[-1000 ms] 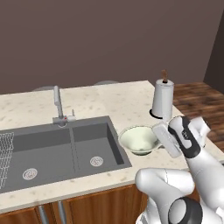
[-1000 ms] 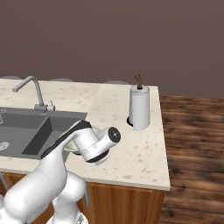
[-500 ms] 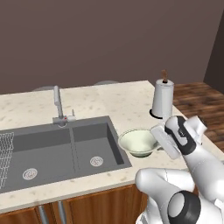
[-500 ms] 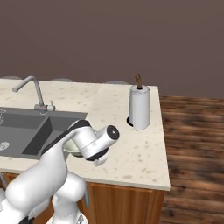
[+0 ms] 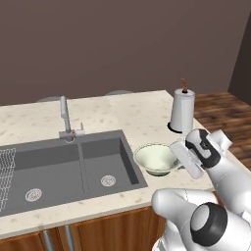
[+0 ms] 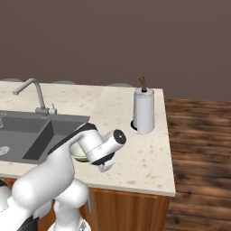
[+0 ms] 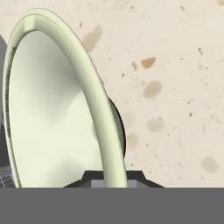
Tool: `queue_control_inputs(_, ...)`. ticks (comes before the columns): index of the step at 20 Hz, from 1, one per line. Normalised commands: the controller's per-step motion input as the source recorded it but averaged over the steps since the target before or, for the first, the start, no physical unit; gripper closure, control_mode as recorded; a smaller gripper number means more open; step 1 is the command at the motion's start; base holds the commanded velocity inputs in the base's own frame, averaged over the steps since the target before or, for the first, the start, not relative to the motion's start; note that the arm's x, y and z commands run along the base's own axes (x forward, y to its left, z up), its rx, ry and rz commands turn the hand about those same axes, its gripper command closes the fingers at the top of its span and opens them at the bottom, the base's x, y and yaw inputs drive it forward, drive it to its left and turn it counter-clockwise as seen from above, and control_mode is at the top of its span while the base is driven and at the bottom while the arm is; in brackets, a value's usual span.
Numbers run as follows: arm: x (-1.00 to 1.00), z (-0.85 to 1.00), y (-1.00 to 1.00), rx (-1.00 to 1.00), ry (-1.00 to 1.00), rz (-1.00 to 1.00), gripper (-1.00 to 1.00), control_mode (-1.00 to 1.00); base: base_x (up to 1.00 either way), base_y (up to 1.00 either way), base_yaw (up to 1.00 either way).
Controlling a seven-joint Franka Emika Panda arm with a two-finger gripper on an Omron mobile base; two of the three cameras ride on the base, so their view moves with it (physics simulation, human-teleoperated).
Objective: Pick the cup and bowl from the counter and place them on the counter next to the sink.
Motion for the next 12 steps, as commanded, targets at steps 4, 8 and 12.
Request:
queue_control_inputs(4,0.00,0.00,0.00,0.00,0.00,0.00,1.00,-1.00,0.00,0.00,0.00)
queue_control_inputs(8,0.00,0.00,0.00,0.00,0.00,0.00,-1.00,-1.00,0.00,0.00,0.00)
queue_control_inputs(12,-0.01,0.00,0.00,0.00,-0.01,0.00,-1.00,-1.00,0.00,0.00,0.00)
